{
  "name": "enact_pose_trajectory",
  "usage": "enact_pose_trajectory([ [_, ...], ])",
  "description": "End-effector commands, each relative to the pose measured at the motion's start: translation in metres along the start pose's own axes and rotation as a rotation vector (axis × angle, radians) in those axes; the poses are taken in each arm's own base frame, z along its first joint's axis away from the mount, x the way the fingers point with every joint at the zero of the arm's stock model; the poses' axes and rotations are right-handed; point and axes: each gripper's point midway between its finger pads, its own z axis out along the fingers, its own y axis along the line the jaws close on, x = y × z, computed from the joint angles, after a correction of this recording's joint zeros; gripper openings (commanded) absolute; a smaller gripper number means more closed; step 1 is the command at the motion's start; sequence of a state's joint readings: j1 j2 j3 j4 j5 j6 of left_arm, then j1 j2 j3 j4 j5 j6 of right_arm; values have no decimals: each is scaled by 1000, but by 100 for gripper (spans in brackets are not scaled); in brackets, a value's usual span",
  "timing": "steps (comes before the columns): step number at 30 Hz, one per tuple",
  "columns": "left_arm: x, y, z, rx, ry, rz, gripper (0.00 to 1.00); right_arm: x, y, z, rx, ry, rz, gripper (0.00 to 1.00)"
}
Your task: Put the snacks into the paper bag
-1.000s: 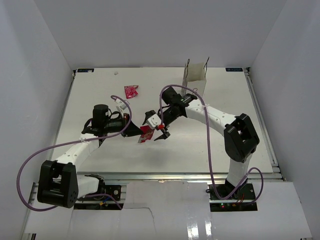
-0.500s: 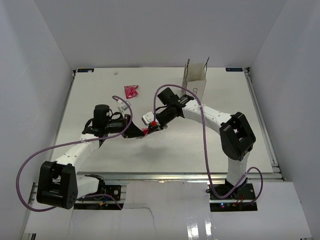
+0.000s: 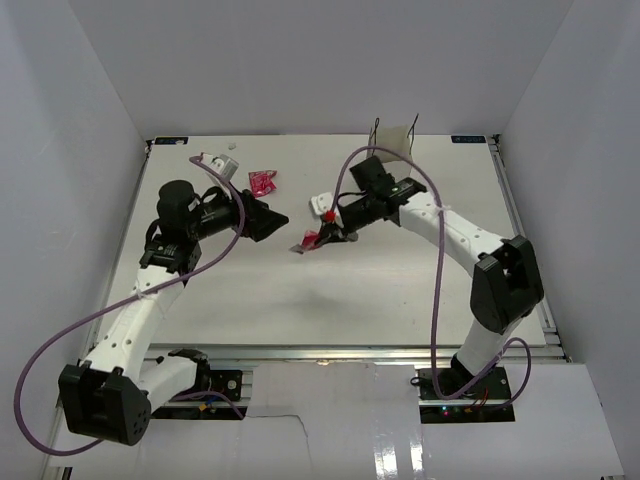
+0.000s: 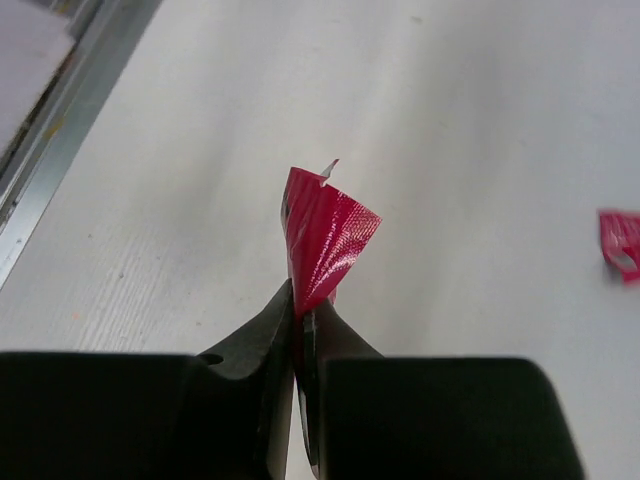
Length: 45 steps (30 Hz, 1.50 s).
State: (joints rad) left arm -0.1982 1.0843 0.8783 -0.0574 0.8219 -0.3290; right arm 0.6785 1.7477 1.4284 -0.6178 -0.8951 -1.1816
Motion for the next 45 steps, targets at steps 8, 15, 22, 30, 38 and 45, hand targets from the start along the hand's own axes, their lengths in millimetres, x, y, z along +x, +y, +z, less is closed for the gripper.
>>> enact_pose_trajectory([
  [8, -7, 40, -27, -343, -154, -83, 98, -76, -143, -243, 945, -192, 496, 8],
  [15, 7, 44, -32, -367, -163, -119, 98, -73, -168, -334, 1446, -312, 682, 8],
  [22, 13, 51, -34, -410, -162, -164, 98, -41, -186, -356, 1624, -315, 738, 8],
  [30, 19, 71, -35, -513, -163, -267, 98, 8, -192, -328, 1572, -222, 792, 11],
  [38, 4, 111, -24, -643, -196, -319, 98, 17, -186, -317, 1530, -183, 783, 54],
  [45, 1, 180, 20, -763, -117, -376, 98, -49, -159, -315, 1282, -125, 442, 91],
])
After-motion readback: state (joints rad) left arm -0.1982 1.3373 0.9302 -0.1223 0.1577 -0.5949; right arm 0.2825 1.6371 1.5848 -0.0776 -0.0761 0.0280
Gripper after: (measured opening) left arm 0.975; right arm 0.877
